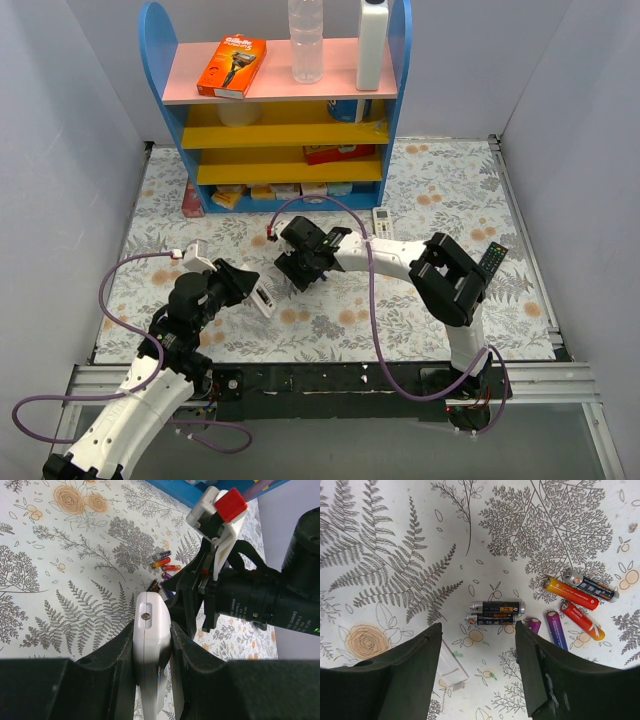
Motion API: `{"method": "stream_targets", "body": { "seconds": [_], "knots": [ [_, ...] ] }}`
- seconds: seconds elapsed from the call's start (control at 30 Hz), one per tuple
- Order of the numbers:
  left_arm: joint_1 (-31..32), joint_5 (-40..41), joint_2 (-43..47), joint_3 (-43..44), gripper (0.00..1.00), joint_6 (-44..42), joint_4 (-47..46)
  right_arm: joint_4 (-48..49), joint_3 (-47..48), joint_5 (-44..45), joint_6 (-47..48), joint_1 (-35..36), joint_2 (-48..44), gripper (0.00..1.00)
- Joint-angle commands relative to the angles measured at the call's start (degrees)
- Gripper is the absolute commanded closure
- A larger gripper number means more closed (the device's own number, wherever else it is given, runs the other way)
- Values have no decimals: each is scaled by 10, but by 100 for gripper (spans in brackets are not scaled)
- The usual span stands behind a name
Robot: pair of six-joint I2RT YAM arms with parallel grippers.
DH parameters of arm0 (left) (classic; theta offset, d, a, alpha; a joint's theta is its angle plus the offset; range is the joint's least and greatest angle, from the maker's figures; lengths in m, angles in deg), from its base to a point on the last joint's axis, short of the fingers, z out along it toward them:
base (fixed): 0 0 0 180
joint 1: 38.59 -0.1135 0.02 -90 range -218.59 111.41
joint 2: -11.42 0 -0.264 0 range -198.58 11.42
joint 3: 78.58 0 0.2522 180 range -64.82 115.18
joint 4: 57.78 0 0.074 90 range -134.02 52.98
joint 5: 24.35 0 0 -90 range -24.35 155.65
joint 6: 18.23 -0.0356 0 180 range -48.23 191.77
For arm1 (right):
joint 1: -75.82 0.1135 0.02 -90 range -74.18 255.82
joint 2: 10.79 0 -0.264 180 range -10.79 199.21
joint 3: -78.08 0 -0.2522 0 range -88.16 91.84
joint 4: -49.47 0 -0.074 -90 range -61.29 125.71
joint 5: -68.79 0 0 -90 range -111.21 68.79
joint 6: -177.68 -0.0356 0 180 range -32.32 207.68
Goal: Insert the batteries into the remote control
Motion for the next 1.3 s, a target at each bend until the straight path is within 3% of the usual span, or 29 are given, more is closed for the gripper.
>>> {"method": "stream_targets", "body": {
  "seconds": [0.0, 0.43, 0.57, 0.83, 1.03, 1.27],
  "knots": [
    [2, 7, 6, 21, 100, 2, 4, -11, 27, 21, 6, 2, 17, 33],
    [3, 6, 6, 23, 100, 4, 7, -21, 35, 40, 16, 3, 46, 35],
    [2, 7, 3, 23, 100, 4, 5, -24, 22, 39, 23, 3, 34, 45],
    [2, 2, -6, 15, 100, 2, -16, -18, -23, 46, 23, 3, 7, 51],
    [2, -11, -13, 4, 100, -1, -51, -11, -55, 44, 26, 3, -15, 66],
    [2, -6, -9, -1, 100, 12, -57, -4, -65, 36, 29, 3, -30, 66]
  ]
}}
